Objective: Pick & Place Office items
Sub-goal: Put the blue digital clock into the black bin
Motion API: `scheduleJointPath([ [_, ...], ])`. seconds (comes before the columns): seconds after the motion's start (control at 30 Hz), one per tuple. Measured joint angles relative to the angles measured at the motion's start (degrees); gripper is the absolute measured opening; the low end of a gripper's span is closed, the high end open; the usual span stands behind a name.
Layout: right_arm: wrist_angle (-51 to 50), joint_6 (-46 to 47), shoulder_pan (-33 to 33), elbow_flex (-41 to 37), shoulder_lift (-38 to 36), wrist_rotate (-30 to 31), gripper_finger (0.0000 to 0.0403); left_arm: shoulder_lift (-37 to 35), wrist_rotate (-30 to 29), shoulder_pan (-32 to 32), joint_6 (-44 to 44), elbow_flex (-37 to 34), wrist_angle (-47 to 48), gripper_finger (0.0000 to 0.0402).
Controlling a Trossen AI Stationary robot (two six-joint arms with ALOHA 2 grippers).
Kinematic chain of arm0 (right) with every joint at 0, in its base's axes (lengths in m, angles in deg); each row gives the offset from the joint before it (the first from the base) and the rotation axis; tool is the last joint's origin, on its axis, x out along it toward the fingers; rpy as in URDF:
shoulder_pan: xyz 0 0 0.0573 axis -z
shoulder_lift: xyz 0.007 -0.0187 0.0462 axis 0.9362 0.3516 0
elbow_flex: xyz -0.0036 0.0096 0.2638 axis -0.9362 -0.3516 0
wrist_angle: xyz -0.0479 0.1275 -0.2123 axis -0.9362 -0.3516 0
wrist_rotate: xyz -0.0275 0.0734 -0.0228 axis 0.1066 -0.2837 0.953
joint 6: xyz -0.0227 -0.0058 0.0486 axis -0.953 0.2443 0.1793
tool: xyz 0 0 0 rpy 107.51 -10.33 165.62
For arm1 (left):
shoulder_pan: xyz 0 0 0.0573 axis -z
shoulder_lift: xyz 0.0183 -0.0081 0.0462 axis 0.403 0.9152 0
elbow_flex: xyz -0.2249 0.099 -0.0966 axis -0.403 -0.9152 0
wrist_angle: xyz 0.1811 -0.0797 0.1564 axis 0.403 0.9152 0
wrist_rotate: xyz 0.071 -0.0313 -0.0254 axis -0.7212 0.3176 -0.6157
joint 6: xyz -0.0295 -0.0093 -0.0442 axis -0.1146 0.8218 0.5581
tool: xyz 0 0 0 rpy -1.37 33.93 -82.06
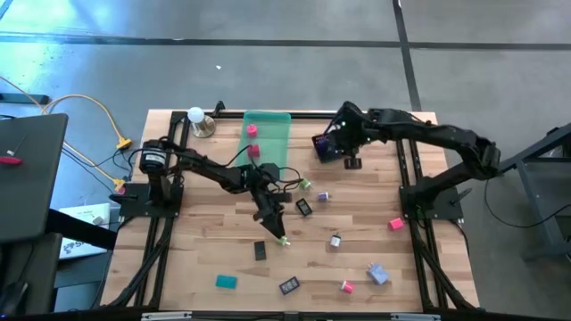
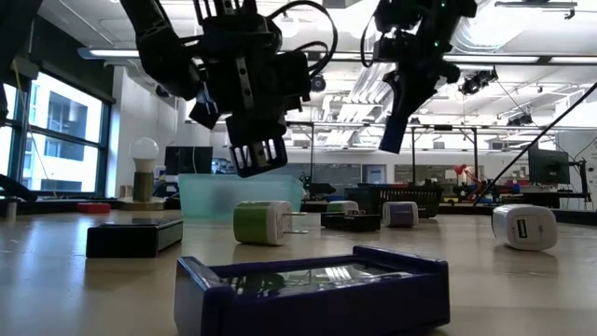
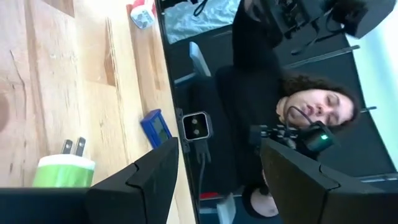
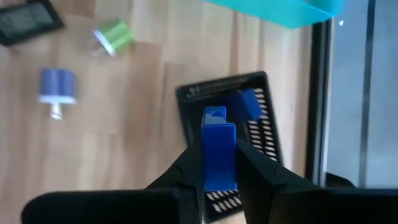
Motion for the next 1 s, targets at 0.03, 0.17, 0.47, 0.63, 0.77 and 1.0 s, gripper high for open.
scheduleJointPath([
  [0.03, 0.04, -1.26, 1.02, 0.0, 0.28, 0.0, 0.0059, 0.0, -0.84, 0.46, -0.02, 0.0, -0.08, 0.022],
  [0.17, 0.48, -3.79, 5.09, 0.0, 1.92, -2.59, 0.0059, 0.0, -5.58, 2.56, -1.51, 0.0, -0.13, 0.022],
  [0.47, 0.86, -7.45, 9.18, 0.0, 5.02, -4.33, 0.0059, -0.01, -20.36, 9.1, -3.47, 0.0, -0.6, 0.022],
  [0.63, 0.91, -9.97, 10.55, 0.0, 5.04, -5.5, 0.0059, -0.02, -26.29, 8.26, -2.42, 0.0, -0.52, 0.022],
  [0.77, -0.01, -10.48, 11.58, 0.0, 5.04, -5.81, 0.0059, -0.04, -24.51, 5.69, -6.4, 0.0, -0.5, 0.022],
  [1.0, -0.06, -10.55, 12.38, 0.0, 5.39, -6.03, 0.0059, -5.34, -26.68, 3.33, -21.59, -0.02, 7.71, 0.022],
])
